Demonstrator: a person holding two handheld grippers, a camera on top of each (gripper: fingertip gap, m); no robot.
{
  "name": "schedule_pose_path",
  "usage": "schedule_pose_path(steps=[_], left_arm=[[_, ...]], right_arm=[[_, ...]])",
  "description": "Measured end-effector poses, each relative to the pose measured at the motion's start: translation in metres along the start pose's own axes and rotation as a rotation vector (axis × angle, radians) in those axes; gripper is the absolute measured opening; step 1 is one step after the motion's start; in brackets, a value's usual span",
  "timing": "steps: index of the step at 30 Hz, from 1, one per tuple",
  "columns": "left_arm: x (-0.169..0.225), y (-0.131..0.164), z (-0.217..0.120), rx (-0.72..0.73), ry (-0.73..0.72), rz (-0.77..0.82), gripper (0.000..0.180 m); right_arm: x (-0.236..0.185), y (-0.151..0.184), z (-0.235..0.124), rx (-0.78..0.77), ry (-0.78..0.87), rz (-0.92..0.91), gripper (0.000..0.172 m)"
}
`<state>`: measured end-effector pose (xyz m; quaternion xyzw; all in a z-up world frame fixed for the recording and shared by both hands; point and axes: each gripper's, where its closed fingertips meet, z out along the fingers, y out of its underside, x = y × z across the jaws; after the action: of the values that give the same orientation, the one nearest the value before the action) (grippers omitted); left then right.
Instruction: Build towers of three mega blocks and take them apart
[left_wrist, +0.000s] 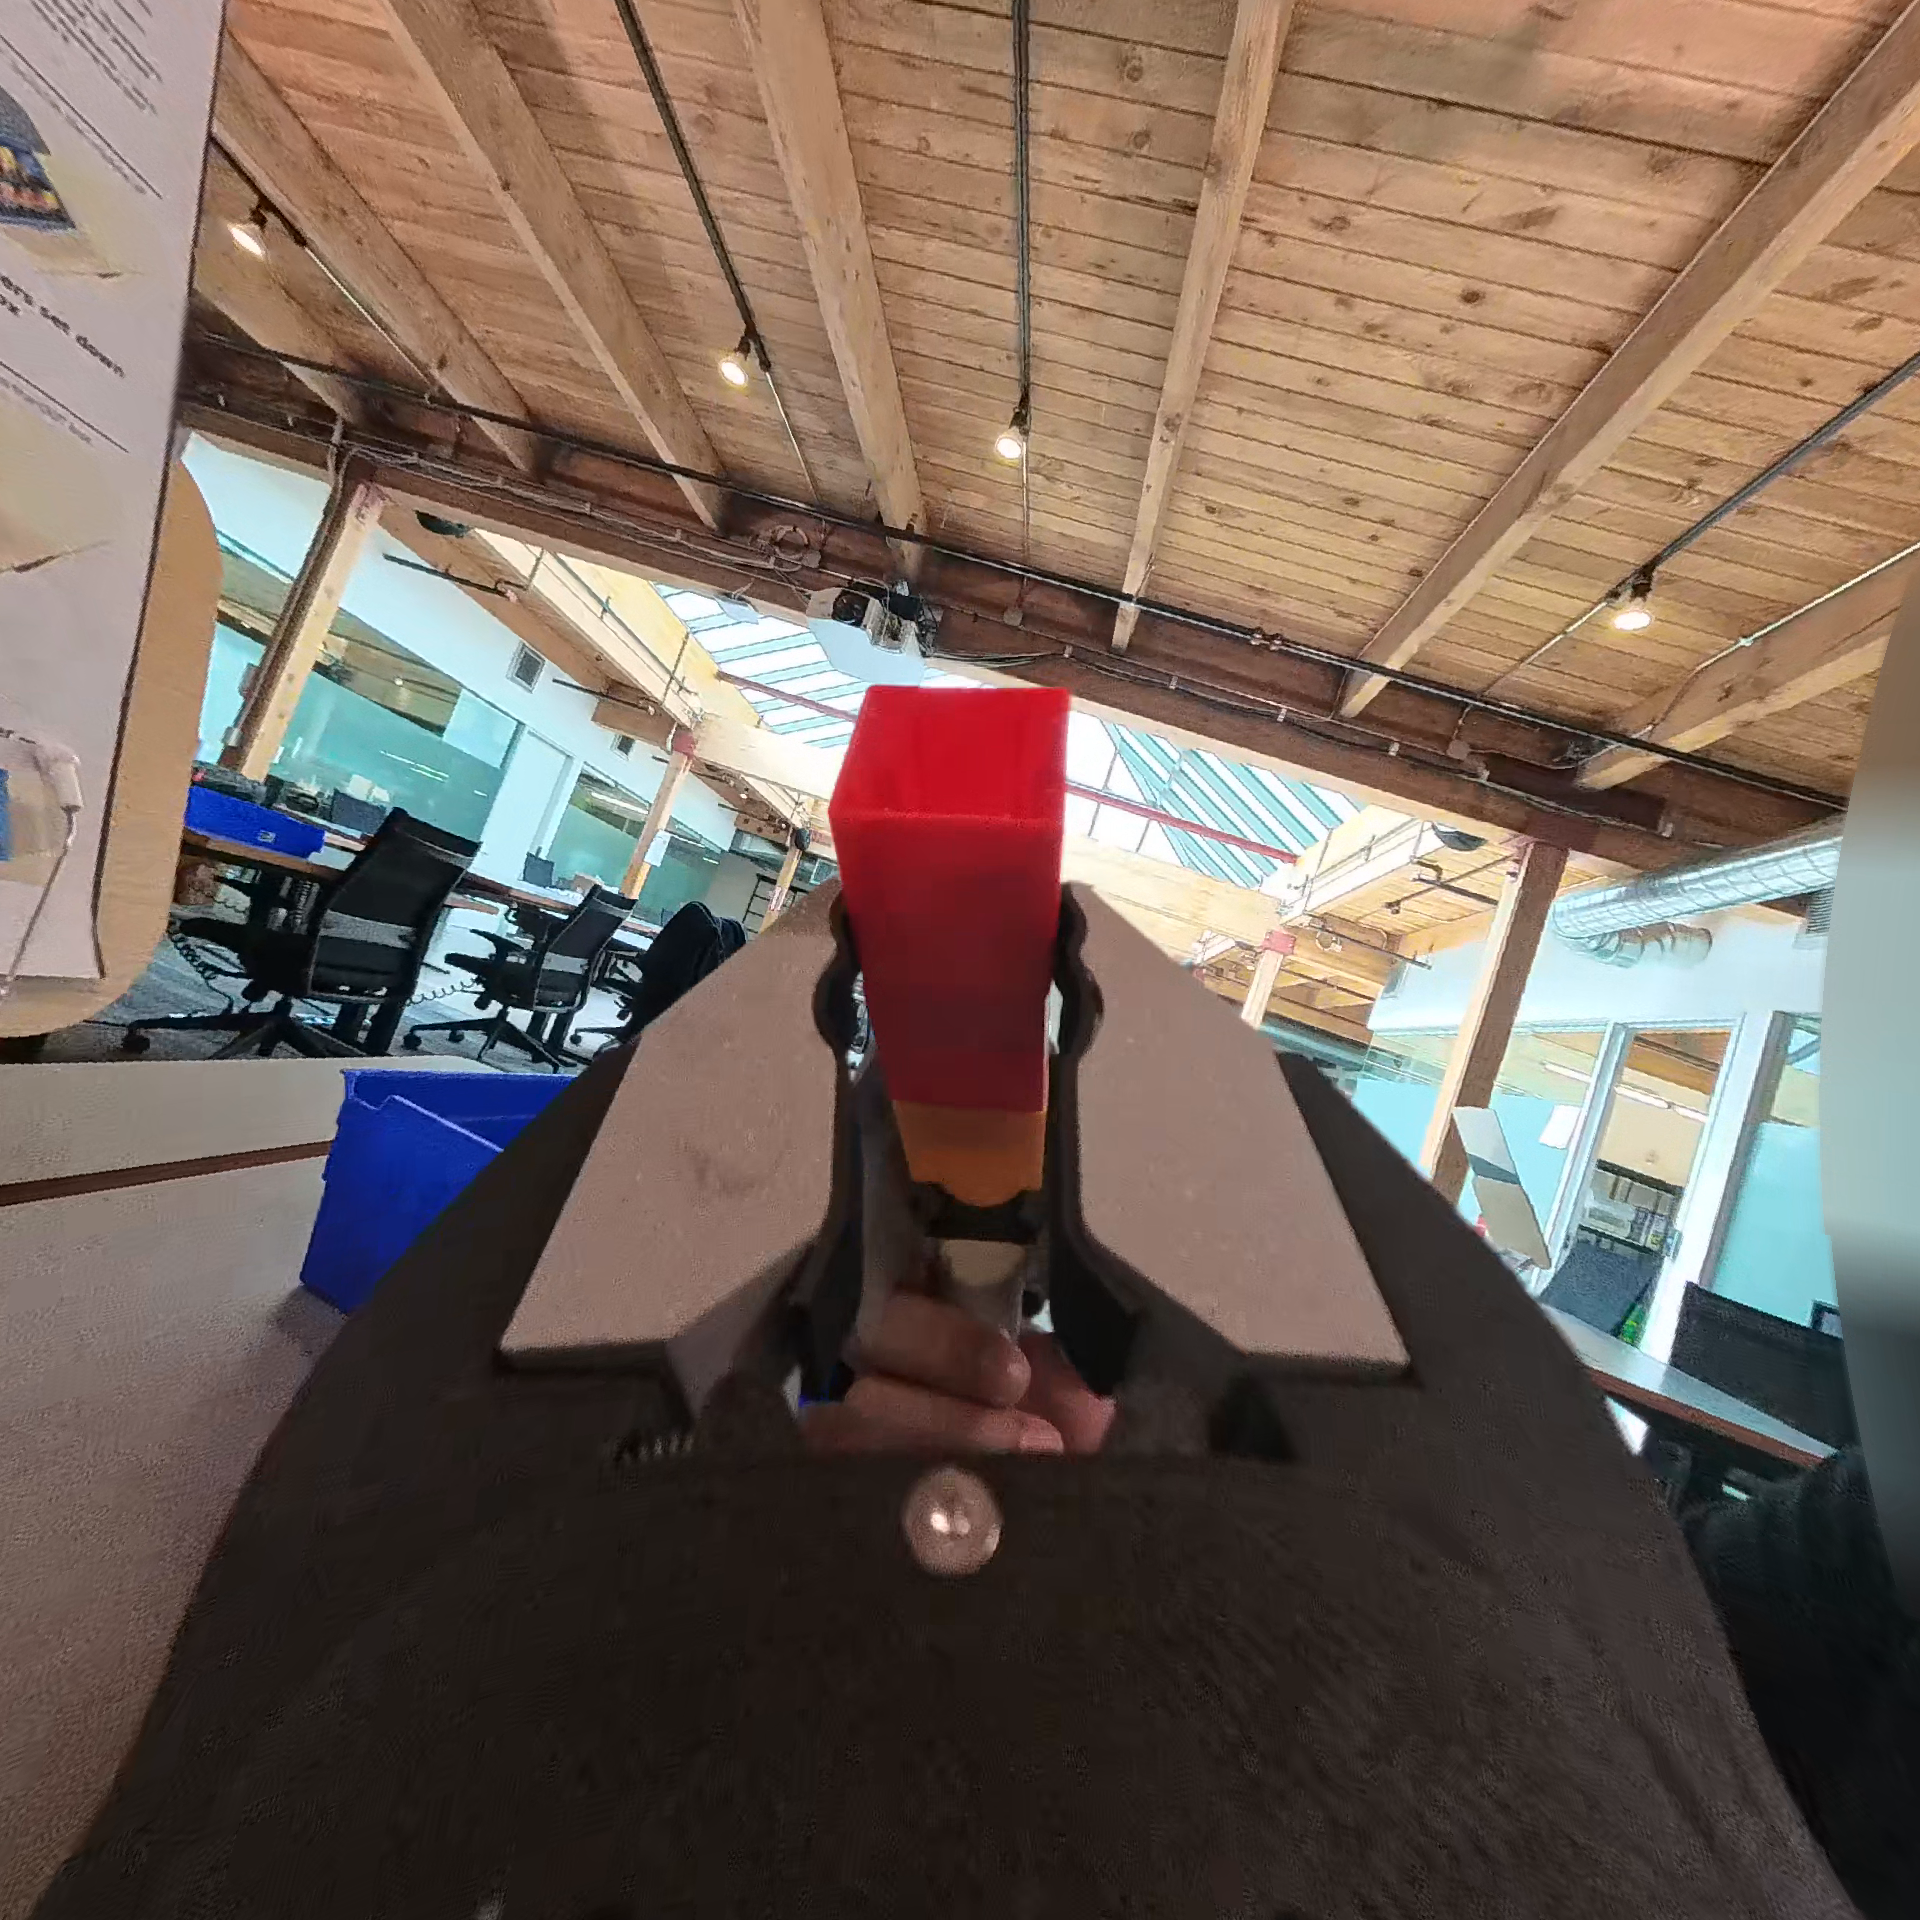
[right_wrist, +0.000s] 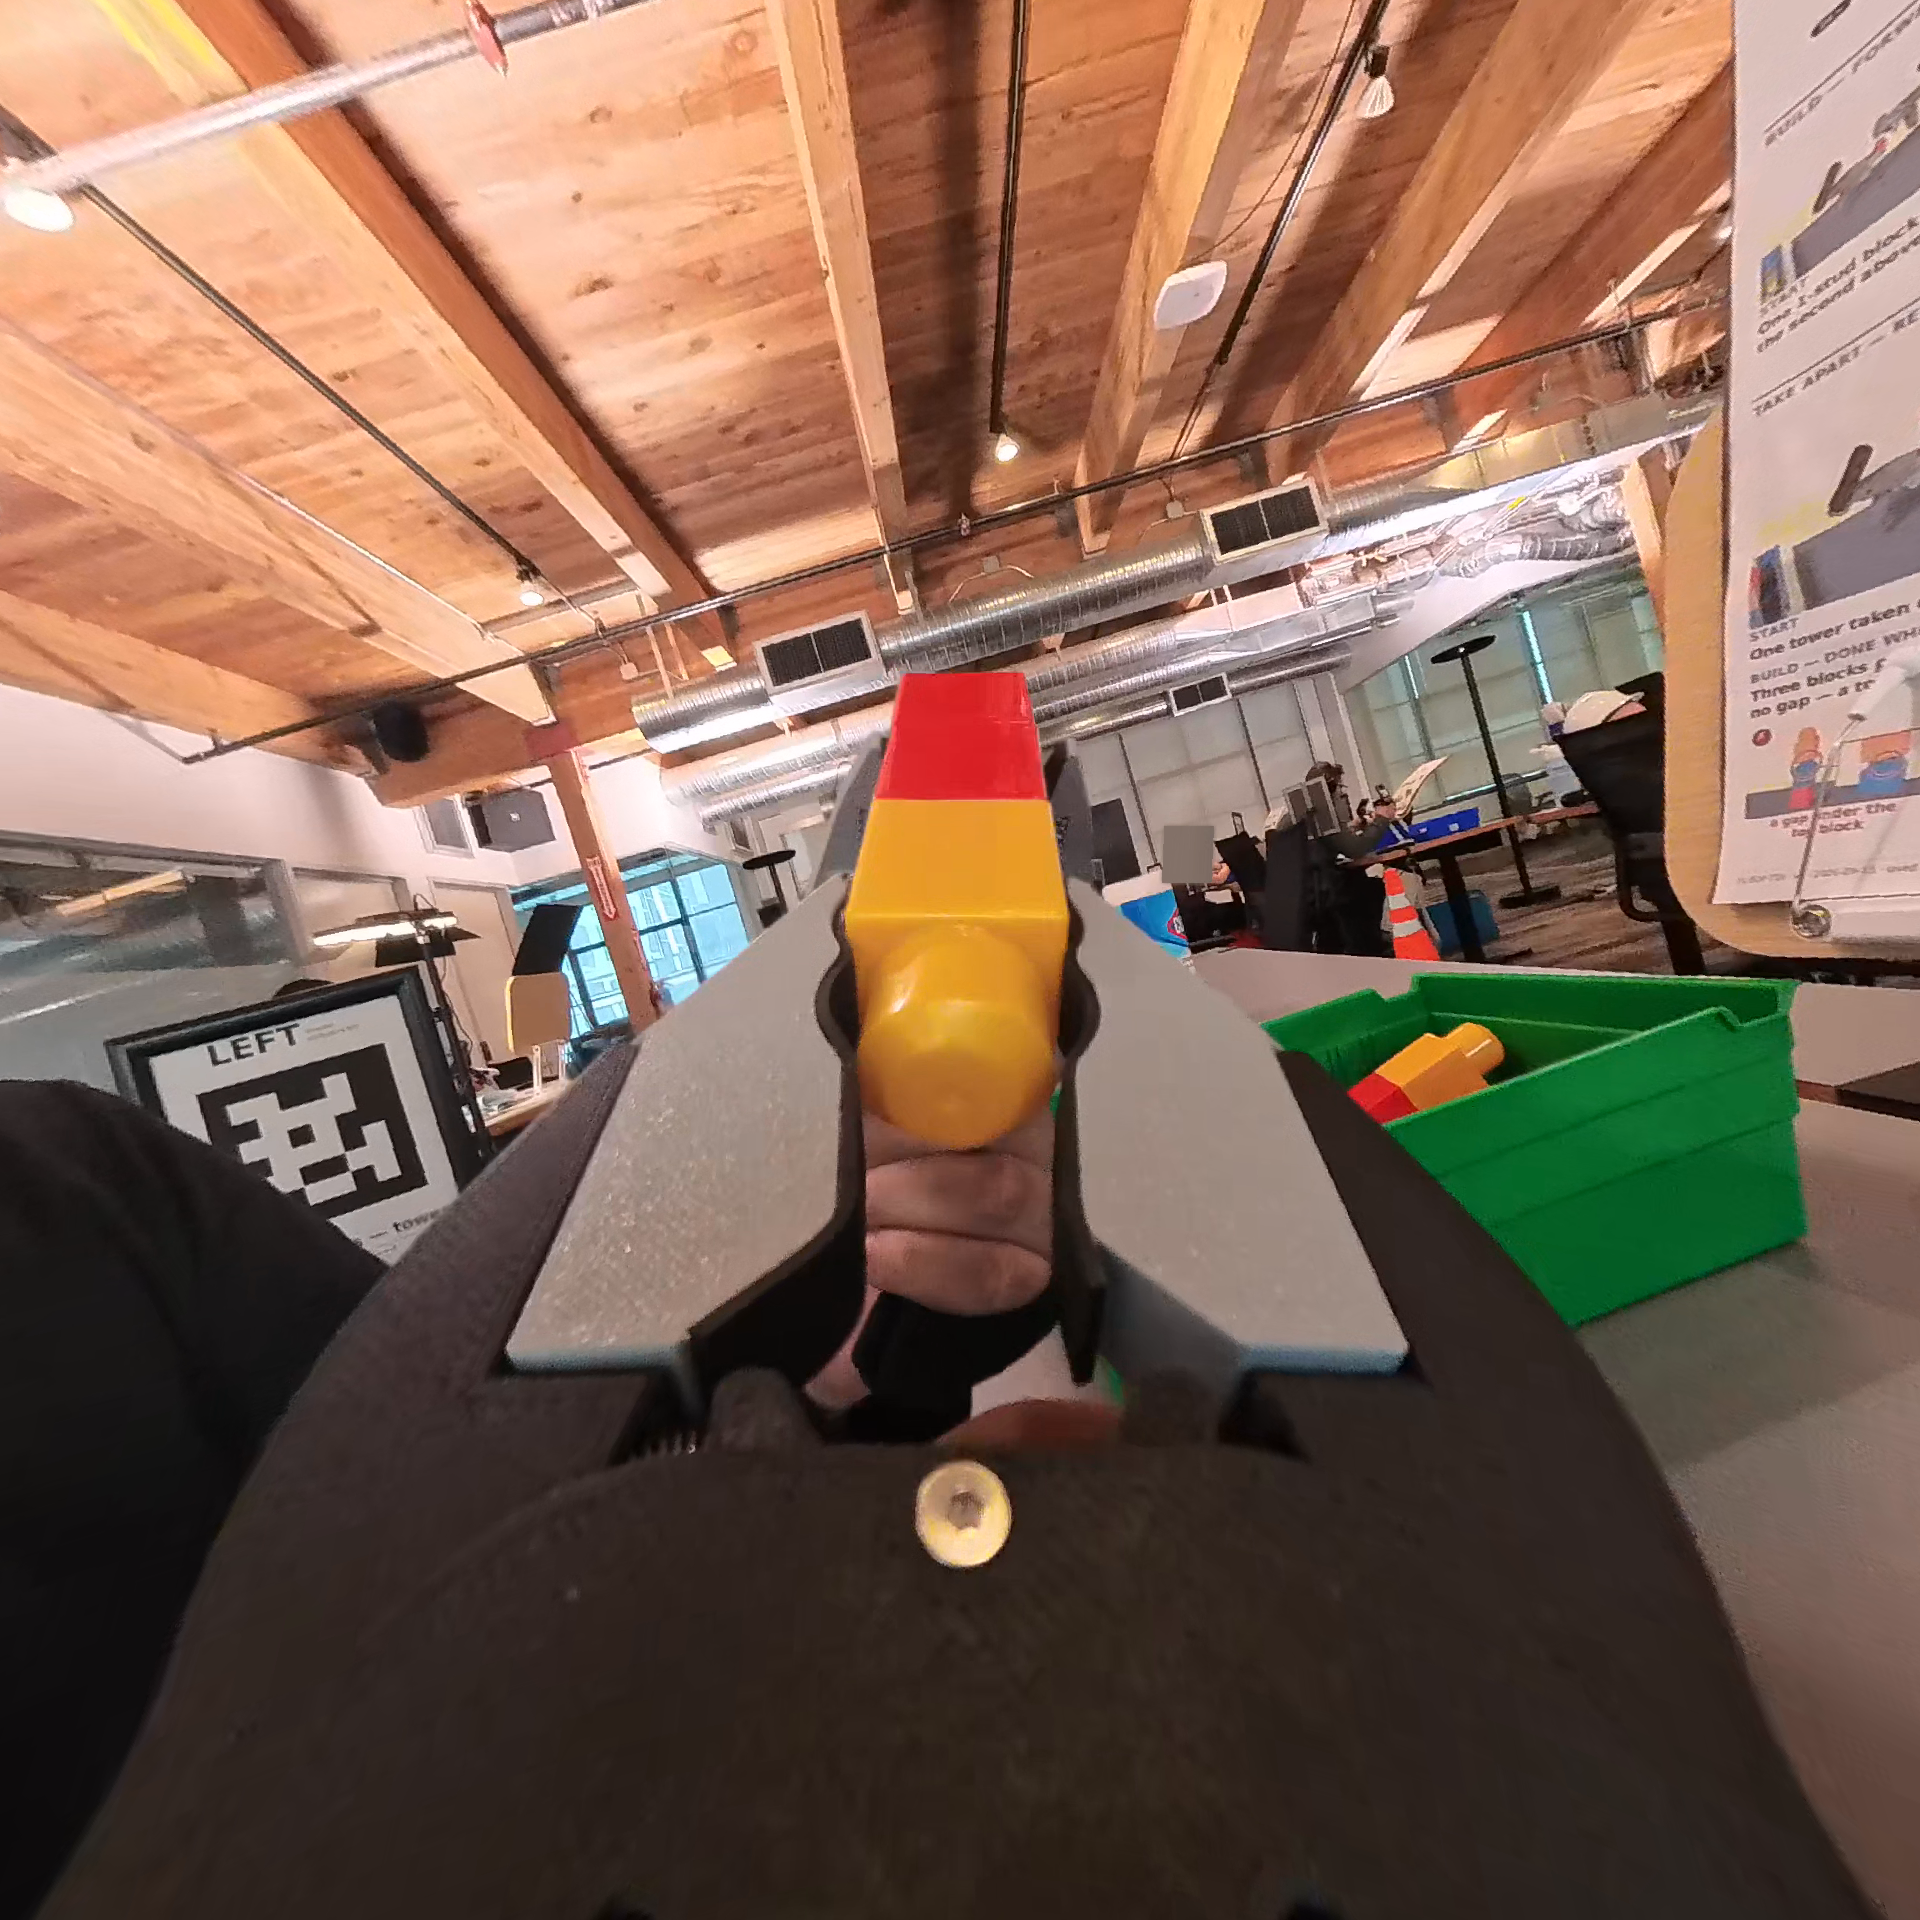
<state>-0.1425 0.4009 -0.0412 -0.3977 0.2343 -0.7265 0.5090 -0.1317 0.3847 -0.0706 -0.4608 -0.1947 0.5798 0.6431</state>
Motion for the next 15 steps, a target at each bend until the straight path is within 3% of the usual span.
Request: schedule_pose_path(steps=[8, 12, 15], left_arm=[[-0.001, 0.002, -0.002, -0.043, 0.015, -0.007, 0.034], [-0.012, -0.021, -0.015, -0.036, -0.070, 0.122, 0.039], [-0.017, -0.044, -0.027, -0.013, -0.144, 0.256, 0.031]], right_arm=[[0.001, 0.001, -0.002, -0.051, 0.019, -0.034, 0.033], [0.009, 0.007, -0.007, -0.141, 0.055, -0.048, 0.033], [0.026, 0.022, -0.016, -0.305, 0.138, -0.095, 0.033]])
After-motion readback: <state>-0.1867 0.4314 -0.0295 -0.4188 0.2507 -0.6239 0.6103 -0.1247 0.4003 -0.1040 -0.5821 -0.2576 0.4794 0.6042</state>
